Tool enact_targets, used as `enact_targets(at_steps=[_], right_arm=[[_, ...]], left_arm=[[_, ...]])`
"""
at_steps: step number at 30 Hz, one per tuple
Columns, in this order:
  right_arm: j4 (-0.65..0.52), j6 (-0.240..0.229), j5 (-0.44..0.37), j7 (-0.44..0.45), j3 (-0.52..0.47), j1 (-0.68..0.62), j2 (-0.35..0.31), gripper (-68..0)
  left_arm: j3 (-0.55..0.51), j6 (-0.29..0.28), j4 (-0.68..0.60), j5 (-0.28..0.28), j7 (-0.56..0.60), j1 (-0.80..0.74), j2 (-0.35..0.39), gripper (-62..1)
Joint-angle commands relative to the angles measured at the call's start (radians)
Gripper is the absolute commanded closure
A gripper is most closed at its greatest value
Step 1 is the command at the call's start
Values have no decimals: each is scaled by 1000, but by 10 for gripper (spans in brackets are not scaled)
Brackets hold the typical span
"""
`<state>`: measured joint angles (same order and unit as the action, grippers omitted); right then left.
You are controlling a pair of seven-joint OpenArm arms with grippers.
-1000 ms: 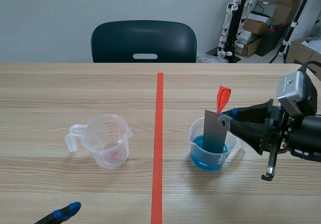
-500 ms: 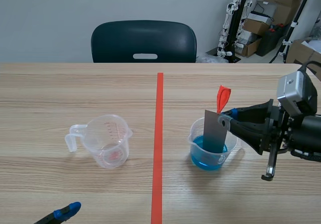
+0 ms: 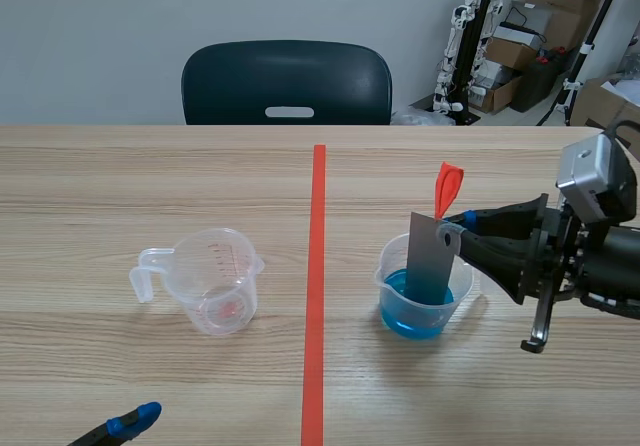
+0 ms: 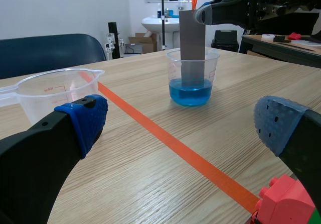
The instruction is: Do the redox reaction experiment. raise the plate out of the solution
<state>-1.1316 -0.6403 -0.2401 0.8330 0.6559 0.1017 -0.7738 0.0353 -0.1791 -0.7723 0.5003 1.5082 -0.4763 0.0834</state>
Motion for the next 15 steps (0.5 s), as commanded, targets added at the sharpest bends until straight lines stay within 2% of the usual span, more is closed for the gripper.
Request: enact_targets(at_steps=[1,6,9,12,15], right_arm=[[-31,-19,-18,18,-19,13,-19,-6],[-58,-27,-19,-31,-37,13,-21,-6],[-77,-37,-26,-57,-55,13,-21,-6],[-101,-63,-37,-90,-74,13,-21,-6],[-126,-68,-47,-124,-88,13,-21,-6]], left_arm=[[0,0,-14,-3,46,-2,1,-617],[0,0,-14,-4,46,-3,1,-590],[0,0,-14,-27,46,-3,18,-507],[0,0,-14,-82,46,-3,42,-395],[0,0,-14,-128,46,-3,87,-303]])
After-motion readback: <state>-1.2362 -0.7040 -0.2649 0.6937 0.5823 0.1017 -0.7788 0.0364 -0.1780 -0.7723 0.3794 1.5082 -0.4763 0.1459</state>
